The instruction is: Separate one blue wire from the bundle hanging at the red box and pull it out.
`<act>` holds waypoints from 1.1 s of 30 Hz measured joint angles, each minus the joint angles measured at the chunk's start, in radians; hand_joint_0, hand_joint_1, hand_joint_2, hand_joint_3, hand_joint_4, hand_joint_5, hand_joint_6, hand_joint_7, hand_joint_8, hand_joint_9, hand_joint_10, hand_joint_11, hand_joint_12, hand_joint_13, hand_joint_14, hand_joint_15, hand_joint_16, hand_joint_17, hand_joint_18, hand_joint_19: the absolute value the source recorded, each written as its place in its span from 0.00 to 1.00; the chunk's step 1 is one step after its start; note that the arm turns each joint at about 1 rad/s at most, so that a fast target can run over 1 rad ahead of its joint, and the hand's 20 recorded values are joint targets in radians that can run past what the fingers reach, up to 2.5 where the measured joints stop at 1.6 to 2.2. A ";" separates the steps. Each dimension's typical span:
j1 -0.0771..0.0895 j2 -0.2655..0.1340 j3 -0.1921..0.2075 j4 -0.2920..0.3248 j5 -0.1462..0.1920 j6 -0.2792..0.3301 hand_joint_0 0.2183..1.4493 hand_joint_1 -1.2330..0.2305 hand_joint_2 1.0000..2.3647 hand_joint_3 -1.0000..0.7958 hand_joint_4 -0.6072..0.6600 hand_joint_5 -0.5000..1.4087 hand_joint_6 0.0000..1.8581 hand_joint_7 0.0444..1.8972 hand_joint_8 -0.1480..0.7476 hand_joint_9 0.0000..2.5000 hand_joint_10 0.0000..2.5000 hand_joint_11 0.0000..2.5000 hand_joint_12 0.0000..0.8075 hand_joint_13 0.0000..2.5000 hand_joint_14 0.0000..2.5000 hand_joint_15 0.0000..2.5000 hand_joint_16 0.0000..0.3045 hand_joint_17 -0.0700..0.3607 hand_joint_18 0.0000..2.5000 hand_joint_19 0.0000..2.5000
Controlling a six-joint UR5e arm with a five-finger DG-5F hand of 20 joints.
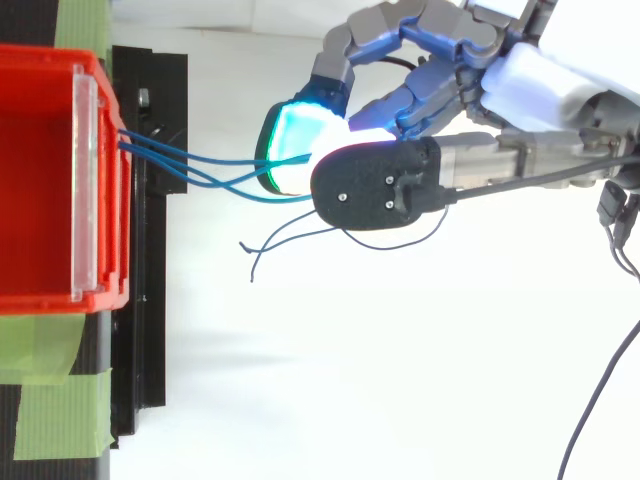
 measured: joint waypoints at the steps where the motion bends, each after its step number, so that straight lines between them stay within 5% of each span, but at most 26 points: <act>1: 0.000 0.000 0.000 0.000 0.000 0.000 0.31 0.26 0.01 0.41 0.59 0.15 0.48 0.46 0.48 0.38 0.00 0.61 0.48 0.40 0.00 0.61 0.18 0.45 0.22 0.18; 12: 0.000 0.000 0.000 0.002 -0.001 0.000 0.31 0.22 0.01 0.37 0.60 0.14 0.48 0.46 0.48 0.37 0.00 0.61 0.48 0.39 0.00 0.61 0.18 0.45 0.22 0.18; 22: 0.001 0.000 0.000 0.002 0.000 0.000 0.24 0.33 0.00 0.29 0.61 0.15 0.48 0.44 0.50 0.38 0.00 0.61 0.50 0.40 0.00 0.61 0.19 0.46 0.22 0.19; 33: 0.000 0.000 0.000 0.002 -0.001 -0.001 0.32 0.38 0.01 0.38 0.60 0.15 0.48 0.44 0.48 0.38 0.00 0.60 0.46 0.41 0.00 0.61 0.17 0.44 0.22 0.19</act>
